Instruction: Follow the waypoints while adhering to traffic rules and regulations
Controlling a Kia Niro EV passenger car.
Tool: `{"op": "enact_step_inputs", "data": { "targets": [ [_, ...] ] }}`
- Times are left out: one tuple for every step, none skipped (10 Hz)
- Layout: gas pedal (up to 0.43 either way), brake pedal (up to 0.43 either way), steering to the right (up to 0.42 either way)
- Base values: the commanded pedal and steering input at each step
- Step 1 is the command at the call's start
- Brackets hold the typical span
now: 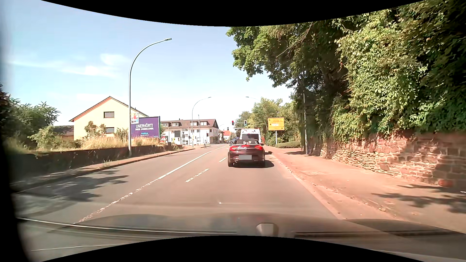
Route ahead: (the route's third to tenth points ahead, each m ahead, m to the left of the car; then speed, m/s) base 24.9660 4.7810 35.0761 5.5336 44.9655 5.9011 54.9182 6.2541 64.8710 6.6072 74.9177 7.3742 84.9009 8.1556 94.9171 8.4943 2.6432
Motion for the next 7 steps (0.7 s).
{"op": "enact_step_inputs", "data": {
  "targets": [
    [0.0, 0.006, 0.005],
    [0.0, 0.006, 0.005],
    [0.0, 0.006, 0.005],
    [0.0, 0.006, 0.005],
    [0.0, 0.006, 0.005],
    [0.0, 0.012, 0.005],
    [0.0, 0.006, 0.005]
  ]
}}
